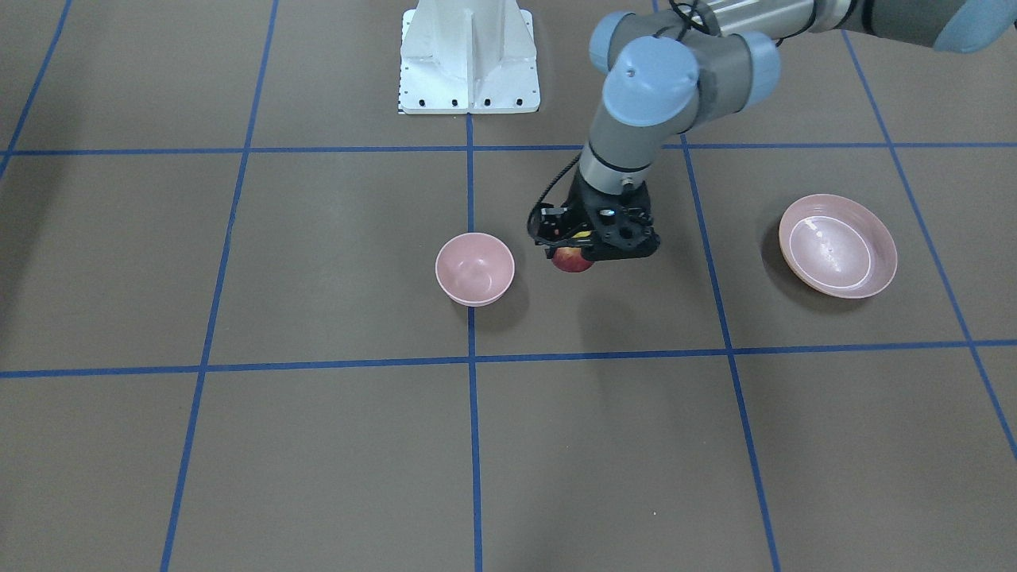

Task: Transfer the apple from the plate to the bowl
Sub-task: 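Lift the apple with the left gripper and carry it over the pink bowl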

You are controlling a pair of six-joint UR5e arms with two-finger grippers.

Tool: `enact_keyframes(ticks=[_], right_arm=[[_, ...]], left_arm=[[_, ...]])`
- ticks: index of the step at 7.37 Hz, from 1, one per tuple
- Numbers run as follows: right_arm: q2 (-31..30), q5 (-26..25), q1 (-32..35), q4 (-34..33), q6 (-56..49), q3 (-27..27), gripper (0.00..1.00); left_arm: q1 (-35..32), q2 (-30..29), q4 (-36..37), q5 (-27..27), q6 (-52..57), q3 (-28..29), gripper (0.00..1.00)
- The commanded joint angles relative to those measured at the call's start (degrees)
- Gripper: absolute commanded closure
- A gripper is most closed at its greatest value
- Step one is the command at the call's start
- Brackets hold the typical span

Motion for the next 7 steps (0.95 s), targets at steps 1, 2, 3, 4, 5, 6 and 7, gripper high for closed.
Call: enact_keyframes(ticks=[1, 2, 3, 4, 5, 6, 7], right_arm=[[0.0, 0.0, 0.09, 0.0, 0.06, -0.1, 0.0], [0.0, 0.0, 0.09, 0.0, 0.06, -0.19, 0.0], [-0.09, 0.08, 0.09, 0.0, 0.06, -0.1, 0.0], [0.0, 0.0, 0.09, 0.0, 0.14, -0.19, 0.0], [0.0, 0.0, 0.09, 0.0, 0.06, -0.1, 0.0], [0.0, 0.0, 0.09, 0.0, 0.14, -0.1, 0.0], [0.0, 0.08, 0.0, 0.0, 0.14, -0.1, 0.0]], left_arm=[[4.74, -10.85, -0.29, 4.46, -7.5, 10.84, 1.0], [5.98, -10.96, -1.52, 5.78, -7.69, 12.1, 1.0], [7.03, -10.88, -4.05, 7.19, -7.69, 14.37, 1.0], [7.48, -10.79, -7.56, 8.16, -7.69, 16.92, 1.0], [7.57, -10.7, -9.59, 8.17, -7.6, 18.08, 0.94], [7.48, -10.61, -9.79, 8.17, -7.08, 18.0, 0.73], [7.48, -10.61, -9.79, 8.17, -6.9, 17.74, 0.33]])
